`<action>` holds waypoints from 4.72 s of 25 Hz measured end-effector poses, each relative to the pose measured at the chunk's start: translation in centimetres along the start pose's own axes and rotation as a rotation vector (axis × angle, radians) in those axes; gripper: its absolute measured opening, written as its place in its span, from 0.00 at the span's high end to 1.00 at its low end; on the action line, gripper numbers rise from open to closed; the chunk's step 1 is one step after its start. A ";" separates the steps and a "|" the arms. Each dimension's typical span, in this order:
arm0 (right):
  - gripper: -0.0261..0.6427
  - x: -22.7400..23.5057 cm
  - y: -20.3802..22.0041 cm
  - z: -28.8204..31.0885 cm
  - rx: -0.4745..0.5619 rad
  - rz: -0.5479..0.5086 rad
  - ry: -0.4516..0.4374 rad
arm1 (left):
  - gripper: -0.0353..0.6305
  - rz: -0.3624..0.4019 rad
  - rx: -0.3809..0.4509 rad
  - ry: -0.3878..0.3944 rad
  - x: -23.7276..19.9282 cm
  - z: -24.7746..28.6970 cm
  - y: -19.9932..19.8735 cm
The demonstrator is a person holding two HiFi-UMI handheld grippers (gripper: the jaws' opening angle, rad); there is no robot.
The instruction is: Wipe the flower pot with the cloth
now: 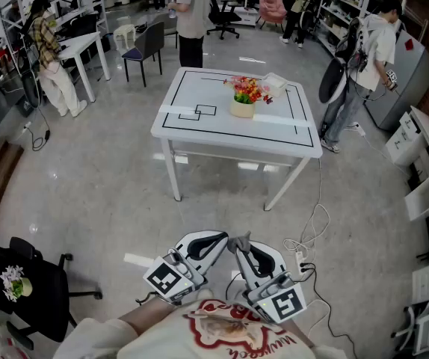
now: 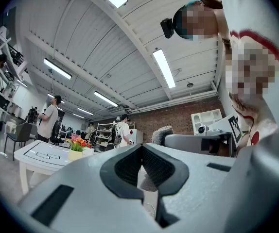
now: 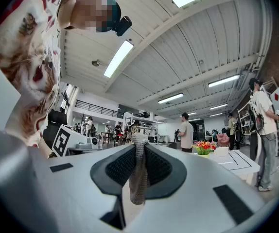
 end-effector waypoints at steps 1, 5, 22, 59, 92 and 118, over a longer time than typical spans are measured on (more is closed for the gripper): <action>0.89 -0.1 0.1 0.1 -0.003 0.000 0.000 | 0.94 0.000 0.000 0.001 -0.1 -0.1 0.0; 0.90 -0.3 0.3 0.4 -0.011 0.004 0.001 | 0.94 0.000 -0.003 0.001 -0.4 -0.3 0.0; 0.90 -0.5 0.3 1.4 -0.025 0.017 0.016 | 0.94 -0.012 -0.001 0.007 -1.2 -0.7 -0.2; 0.89 18.4 1.6 13.2 0.011 0.039 -0.031 | 0.94 -0.008 -0.031 -0.079 -15.7 13.6 2.1; 0.89 36.9 3.8 20.0 -0.014 0.084 -0.112 | 0.94 -0.020 -0.048 -0.199 -24.9 28.4 5.7; 0.89 39.5 4.0 22.8 -0.006 0.099 -0.080 | 0.94 0.009 -0.009 -0.224 -29.0 30.3 5.0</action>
Point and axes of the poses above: the fingertips, and each gripper's own axes: z forward along the fingers, x to its right, y out of its underside, the point moved 7 cm from there along -z, backward along the fingers, and after that the axes turned 1 degree about z, right-handed, at the moved point
